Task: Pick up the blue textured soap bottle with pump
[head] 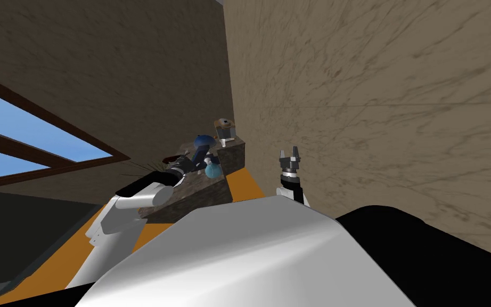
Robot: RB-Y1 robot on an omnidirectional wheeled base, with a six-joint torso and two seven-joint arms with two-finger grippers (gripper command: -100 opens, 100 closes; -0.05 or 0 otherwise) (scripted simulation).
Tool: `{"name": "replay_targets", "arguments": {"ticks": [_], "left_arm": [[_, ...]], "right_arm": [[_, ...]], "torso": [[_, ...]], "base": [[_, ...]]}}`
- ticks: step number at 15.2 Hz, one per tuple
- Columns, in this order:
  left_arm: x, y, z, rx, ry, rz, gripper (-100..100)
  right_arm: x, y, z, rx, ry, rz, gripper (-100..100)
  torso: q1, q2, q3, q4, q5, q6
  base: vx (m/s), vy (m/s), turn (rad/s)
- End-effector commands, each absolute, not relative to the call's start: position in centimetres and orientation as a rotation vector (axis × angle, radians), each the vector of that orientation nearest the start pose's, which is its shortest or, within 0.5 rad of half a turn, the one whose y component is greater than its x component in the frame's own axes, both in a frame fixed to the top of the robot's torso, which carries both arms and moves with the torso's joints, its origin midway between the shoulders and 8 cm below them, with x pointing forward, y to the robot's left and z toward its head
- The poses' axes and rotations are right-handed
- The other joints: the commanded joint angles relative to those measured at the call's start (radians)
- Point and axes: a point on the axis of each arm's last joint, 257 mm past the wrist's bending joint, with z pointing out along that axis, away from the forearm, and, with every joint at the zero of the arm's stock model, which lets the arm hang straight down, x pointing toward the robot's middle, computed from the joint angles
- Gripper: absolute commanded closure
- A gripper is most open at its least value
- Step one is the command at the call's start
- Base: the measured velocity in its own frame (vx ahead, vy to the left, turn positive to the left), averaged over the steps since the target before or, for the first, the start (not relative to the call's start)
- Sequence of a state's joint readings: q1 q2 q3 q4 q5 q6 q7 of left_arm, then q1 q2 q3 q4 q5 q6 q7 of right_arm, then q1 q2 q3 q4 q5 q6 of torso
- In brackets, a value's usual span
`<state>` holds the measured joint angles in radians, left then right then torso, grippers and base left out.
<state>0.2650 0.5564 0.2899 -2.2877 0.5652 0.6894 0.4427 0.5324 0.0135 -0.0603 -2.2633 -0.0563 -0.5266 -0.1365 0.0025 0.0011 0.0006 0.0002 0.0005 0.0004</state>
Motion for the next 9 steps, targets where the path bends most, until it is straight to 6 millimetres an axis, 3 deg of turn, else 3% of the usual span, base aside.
{"name": "replay_targets", "arguments": {"ticks": [1, 3, 9], "left_arm": [[44.7, 36.6, -10.6, -1.646, 1.188, -1.309, -100], [44.8, 36.6, -10.2, -1.690, 1.182, -1.329, -100], [44.2, 36.8, -11.9, -1.805, 1.215, -1.277, -100]], "right_arm": [[33.4, -31.1, 1.3, 0.757, 0.532, 1.385, 0], [33.4, -31.1, 1.3, 0.757, 0.532, 1.385, 0], [33.4, -31.1, 1.3, 0.757, 0.532, 1.385, 0]], "torso": [[0.000, 0.000, 0.000, 0.000, 0.000, 0.000], [0.000, 0.000, 0.000, 0.000, 0.000, -0.001], [-0.001, 0.000, 0.000, 0.000, 0.000, 0.000]], "base": [[-0.025, 0.029, -0.072], [-0.022, 0.019, -0.058], [-0.026, 0.020, -0.098]]}}
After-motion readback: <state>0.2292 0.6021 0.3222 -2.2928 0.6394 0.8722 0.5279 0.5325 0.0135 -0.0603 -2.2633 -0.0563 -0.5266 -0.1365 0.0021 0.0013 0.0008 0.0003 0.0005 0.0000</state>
